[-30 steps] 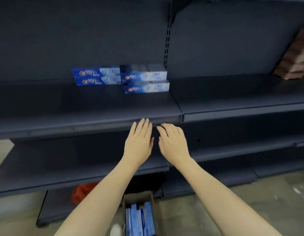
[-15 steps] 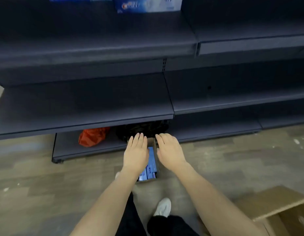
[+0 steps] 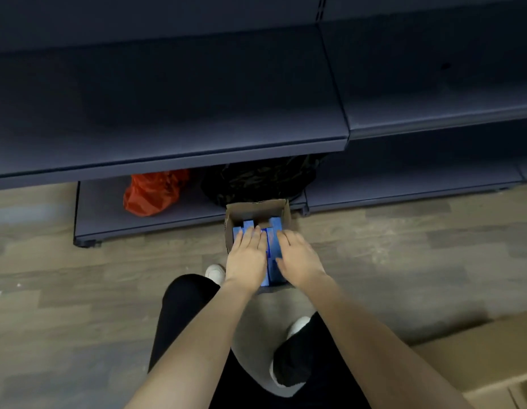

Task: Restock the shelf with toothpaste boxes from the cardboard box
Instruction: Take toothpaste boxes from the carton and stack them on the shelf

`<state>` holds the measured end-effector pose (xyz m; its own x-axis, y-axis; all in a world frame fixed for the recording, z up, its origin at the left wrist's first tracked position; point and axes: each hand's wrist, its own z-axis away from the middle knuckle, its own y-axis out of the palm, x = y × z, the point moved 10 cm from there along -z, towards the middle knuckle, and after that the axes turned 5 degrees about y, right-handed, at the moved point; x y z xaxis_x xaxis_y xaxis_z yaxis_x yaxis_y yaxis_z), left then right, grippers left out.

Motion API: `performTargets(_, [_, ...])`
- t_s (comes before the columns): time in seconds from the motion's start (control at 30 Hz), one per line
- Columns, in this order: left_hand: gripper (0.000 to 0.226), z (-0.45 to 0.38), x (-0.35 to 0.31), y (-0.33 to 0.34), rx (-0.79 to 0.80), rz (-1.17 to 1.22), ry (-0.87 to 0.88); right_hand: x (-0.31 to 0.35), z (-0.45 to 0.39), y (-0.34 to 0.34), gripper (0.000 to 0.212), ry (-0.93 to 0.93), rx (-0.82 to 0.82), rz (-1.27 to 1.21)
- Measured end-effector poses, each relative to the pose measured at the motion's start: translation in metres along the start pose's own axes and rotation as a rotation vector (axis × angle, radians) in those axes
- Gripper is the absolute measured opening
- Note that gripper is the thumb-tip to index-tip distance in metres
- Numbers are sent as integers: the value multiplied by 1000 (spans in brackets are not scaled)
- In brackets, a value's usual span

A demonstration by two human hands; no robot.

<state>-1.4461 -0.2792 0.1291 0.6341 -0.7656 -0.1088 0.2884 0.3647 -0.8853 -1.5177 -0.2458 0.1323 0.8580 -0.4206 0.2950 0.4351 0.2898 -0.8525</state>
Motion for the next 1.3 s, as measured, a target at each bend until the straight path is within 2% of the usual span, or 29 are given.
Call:
performTargets(0.13, [66,-44,20,59,72,-19,26,-16,-56,57,62,24,43,8])
performTargets(0.27, [66,-88,41,107,66,-32,23,-31,-103,119,70,60,108,64])
performTargets(0.37, [66,-118,53,139,68,-52,42,-43,-128,162,67,84,135,75])
performTargets(0.47, [63,-147,53,174,91,-141,143,-58,-147,207,64,142,185,60])
performTargets(0.6, [39,-175,34,229,210,-231,355,-86,-165,261,62,281,257,10])
performTargets(0.7, [39,-189,30,264,267,-286,408,-104,-172,291,50,390,301,3])
performTargets(0.8, [42,-198,26,285,272,-350,474,-119,-178,312,38,533,274,-45])
performTargets(1.07, [51,-201,30,292,201,-435,532,-142,-162,332,29,942,127,-273])
performTargets(1.23, [48,-207,29,298,197,-412,521,-148,-157,334,37,1021,20,-403])
performTargets(1.3, [45,-209,28,300,189,-402,523,-149,-155,337,36,1038,26,-385])
